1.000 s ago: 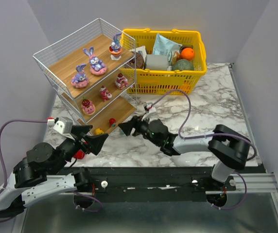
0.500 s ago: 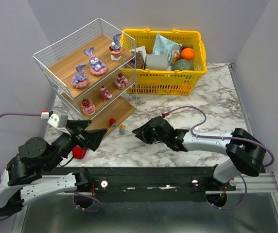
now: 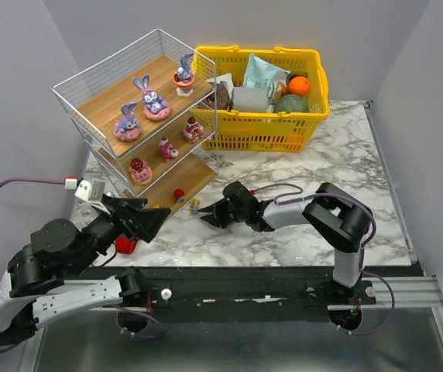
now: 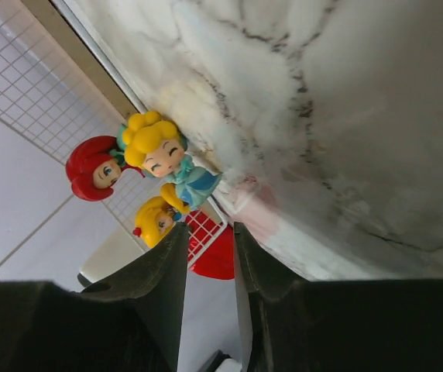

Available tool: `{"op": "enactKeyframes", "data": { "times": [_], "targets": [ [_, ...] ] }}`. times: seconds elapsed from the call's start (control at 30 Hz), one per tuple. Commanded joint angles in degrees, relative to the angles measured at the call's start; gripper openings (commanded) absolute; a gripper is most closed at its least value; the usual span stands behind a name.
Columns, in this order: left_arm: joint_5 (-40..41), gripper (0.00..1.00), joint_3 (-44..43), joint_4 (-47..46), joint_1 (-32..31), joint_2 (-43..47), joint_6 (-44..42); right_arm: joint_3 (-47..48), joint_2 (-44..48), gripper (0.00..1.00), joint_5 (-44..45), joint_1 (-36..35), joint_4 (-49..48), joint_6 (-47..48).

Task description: Place and organize the plastic toys onto the shelf

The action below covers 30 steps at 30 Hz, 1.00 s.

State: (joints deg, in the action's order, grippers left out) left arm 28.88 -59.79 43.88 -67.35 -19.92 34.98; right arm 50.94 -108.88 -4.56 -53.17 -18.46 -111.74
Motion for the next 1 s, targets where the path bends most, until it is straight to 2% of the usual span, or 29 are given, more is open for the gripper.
{"op": "enactKeyframes", "data": {
  "times": [0.0,0.23,0.47,0.7,0.97],
  "targets": [
    [4.0,0.99,-3.7,3.7,0.0,-0.5,2.5,4.3,-1.5,0.36,-1.9,-0.2,-0.4,-6.7],
    [5.7,0.99,-6.3,5.7,0.0,-1.1,2.0,8.2,-5.5,0.34,-2.2,-0.3,2.1,-8.7],
    [7.2,0.99,-6.7,6.6,0.0,-0.7,1.8,10.4,-4.4,0.31,-1.6,-0.3,10.9,-7.8],
    [8.6,0.99,-7.4,7.5,0.0,0.3,1.8,11.6,-5.7,0.29,-2.8,-0.3,14.1,-8.4],
    [9.1,0.99,-7.2,8.2,-0.1,0.8,2.0,12.7,-1.2,0.29,0.6,-0.4,15.6,-3.9]
  ]
}}
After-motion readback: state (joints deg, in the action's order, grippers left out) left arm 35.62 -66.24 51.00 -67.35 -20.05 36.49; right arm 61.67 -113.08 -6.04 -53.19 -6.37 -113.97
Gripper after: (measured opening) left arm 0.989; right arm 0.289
